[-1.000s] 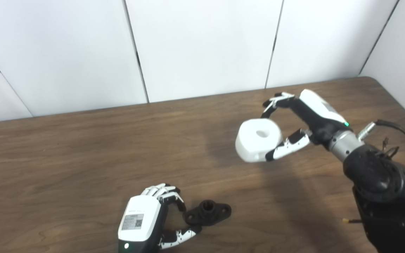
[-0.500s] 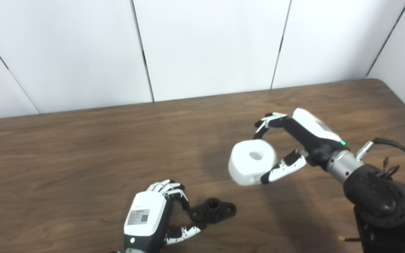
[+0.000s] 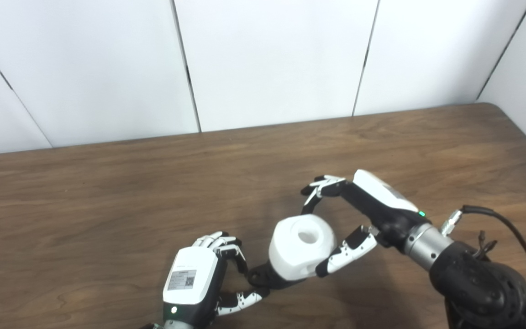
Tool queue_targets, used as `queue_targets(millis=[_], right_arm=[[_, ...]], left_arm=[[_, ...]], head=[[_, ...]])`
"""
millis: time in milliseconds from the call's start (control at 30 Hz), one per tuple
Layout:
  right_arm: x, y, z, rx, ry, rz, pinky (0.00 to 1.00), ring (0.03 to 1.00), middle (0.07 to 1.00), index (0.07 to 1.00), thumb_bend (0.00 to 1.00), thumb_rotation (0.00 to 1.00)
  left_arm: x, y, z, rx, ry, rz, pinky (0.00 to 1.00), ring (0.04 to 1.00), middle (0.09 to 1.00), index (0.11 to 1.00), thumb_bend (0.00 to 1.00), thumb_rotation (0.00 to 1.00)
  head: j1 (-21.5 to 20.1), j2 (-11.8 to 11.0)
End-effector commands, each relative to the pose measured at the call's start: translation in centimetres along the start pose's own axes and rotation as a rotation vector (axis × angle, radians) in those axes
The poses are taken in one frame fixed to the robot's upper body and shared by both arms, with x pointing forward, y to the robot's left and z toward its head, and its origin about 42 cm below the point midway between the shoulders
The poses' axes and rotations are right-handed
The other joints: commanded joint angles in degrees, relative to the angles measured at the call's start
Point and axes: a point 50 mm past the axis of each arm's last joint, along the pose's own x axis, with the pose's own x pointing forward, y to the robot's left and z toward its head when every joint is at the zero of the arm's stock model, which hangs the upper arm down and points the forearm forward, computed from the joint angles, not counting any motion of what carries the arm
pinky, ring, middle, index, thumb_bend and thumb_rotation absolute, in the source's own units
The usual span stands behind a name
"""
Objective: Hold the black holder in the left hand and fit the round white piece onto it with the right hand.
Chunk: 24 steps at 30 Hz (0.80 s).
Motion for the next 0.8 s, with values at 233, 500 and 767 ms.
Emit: queue_targets(millis=[233, 500, 767], right_arm=[[-0.1, -0.3, 1.7, 0.003, -0.051, -0.046, 0.87, 0.935, 0.818, 0.483, 0.52, 0.13], [0.6, -0.2, 2.0, 0.0, -0.054, -0.072, 0.86, 0.928, 0.811, 0.483, 0.52, 0.13], [1.0, 0.2, 2.1, -0.019, -0.065, -0.106, 0.87, 0.936, 0.812, 0.483, 0.52, 0.13]], left_arm=[[-0.3, -2.0, -0.7, 0.032, 0.061, -0.113, 0.83, 0.836, 0.753, 0.489, 0.52, 0.05], [-0.3, -1.9, -0.7, 0.033, 0.062, -0.116, 0.83, 0.838, 0.756, 0.489, 0.52, 0.05], [-0.3, -1.9, -0.6, 0.031, 0.058, -0.106, 0.83, 0.837, 0.752, 0.489, 0.52, 0.05]], head=[[0.0, 0.1], [0.0, 0.1], [0.1, 0.1]])
